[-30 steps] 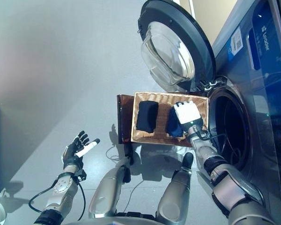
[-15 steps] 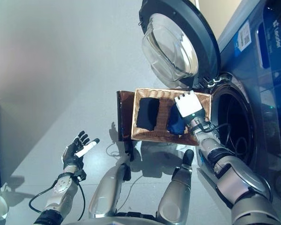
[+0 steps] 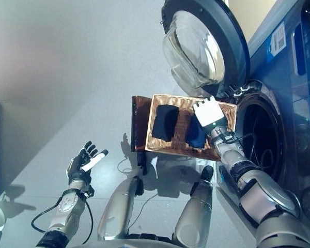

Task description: Pick up the clothes and place them into the washing machine

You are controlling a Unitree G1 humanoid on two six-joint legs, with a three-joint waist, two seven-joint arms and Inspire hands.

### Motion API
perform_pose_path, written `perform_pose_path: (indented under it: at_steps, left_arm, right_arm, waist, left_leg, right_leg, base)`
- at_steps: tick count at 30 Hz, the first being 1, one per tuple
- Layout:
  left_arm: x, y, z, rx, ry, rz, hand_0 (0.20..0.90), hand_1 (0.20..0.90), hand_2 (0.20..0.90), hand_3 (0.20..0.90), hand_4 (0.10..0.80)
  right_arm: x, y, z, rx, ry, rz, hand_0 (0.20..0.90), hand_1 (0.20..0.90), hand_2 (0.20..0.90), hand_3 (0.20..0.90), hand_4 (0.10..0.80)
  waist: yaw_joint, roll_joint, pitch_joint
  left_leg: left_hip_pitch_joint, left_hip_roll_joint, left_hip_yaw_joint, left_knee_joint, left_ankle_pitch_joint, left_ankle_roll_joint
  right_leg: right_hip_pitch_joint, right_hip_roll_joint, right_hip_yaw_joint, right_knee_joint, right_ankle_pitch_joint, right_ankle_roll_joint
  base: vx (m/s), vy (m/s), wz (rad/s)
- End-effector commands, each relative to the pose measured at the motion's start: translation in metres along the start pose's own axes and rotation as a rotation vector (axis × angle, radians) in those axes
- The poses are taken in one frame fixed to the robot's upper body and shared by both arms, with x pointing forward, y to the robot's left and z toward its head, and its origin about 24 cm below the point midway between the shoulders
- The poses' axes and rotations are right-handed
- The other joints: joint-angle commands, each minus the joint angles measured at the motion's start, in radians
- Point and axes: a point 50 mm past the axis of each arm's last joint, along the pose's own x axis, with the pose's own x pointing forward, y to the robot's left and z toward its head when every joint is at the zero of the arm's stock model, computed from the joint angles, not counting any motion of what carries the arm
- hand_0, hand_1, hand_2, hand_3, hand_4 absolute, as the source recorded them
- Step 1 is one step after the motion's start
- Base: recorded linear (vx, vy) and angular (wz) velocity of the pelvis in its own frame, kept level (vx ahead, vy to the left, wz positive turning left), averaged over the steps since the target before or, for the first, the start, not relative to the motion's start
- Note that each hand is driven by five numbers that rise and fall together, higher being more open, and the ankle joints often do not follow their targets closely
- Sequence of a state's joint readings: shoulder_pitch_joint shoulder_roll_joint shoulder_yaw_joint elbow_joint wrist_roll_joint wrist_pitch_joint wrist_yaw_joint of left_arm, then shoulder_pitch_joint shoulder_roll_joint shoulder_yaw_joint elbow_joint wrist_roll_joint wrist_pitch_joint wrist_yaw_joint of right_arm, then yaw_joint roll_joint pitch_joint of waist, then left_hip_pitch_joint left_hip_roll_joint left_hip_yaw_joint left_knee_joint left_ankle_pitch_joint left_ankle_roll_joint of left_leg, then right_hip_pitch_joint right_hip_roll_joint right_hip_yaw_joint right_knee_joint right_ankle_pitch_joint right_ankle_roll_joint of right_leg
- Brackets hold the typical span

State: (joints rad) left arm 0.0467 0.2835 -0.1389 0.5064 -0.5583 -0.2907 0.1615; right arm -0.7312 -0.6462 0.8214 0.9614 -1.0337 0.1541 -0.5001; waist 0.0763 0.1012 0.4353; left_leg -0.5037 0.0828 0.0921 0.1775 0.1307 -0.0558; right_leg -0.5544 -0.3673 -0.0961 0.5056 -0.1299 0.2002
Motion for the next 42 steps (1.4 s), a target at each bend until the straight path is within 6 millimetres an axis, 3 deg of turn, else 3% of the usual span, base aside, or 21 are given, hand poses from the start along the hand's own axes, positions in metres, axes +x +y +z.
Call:
perform_pose_path:
  at_steps: [1, 9, 20, 29, 42]
  left_arm:
    - [-0.006, 0.026, 0.032, 0.049, -0.162, 0.036, 0.9, 0.9, 0.9, 0.9, 0.8]
    - [-0.01, 0.033, 0.031, 0.054, -0.156, 0.052, 0.9, 0.9, 0.9, 0.9, 0.8]
    - [-0.012, 0.037, 0.033, 0.061, -0.163, 0.042, 0.9, 0.9, 0.9, 0.9, 0.8]
    - [-0.014, 0.036, 0.032, 0.058, -0.16, 0.019, 0.9, 0.9, 0.9, 0.9, 0.8]
    - [-0.016, 0.037, 0.038, 0.073, -0.174, -0.002, 0.9, 0.9, 0.9, 0.9, 0.8]
  right_arm:
    - [0.021, -0.037, -0.019, -0.023, 0.054, -0.162, 0.9, 0.9, 0.9, 0.9, 0.8]
    - [0.019, -0.032, -0.021, -0.02, 0.065, -0.142, 0.9, 0.9, 0.9, 0.9, 0.8]
    - [0.026, -0.042, -0.024, -0.031, 0.076, -0.168, 0.9, 0.9, 0.9, 0.9, 0.8]
    - [0.026, -0.028, -0.03, -0.016, 0.155, -0.063, 0.9, 0.9, 0.9, 0.9, 0.8]
    - [0.031, -0.03, -0.023, -0.06, 0.093, -0.016, 0.9, 0.9, 0.9, 0.9, 0.8]
  waist:
    - [0.027, -0.039, -0.009]
    - [0.033, -0.038, -0.009]
    - [0.041, -0.027, -0.013]
    - [0.058, -0.009, -0.012]
    - [0.073, 0.002, -0.011]
  left_leg:
    - [-0.021, 0.049, -0.063, 0.21, -0.17, -0.059]
    - [-0.056, 0.042, -0.074, 0.245, -0.182, -0.06]
    - [-0.087, 0.039, -0.078, 0.278, -0.19, -0.061]
    - [-0.121, 0.026, -0.082, 0.294, -0.186, -0.057]
    - [-0.149, 0.022, -0.082, 0.329, -0.201, -0.055]
  right_leg:
    - [-0.035, 0.007, 0.025, -0.012, 0.147, -0.026]
    - [-0.066, 0.006, 0.034, 0.036, 0.12, -0.039]
    - [-0.097, 0.005, 0.048, 0.075, 0.106, -0.047]
    - [-0.122, -0.001, 0.051, 0.096, 0.104, -0.047]
    - [-0.146, -0.011, 0.059, 0.126, 0.092, -0.048]
  base:
    - [-0.024, -0.001, 0.05]
    - [-0.004, 0.007, 0.03]
    - [0.0, 0.0, 0.0]
    - [-0.009, 0.007, 0.03]
    - [-0.004, 0.002, 0.01]
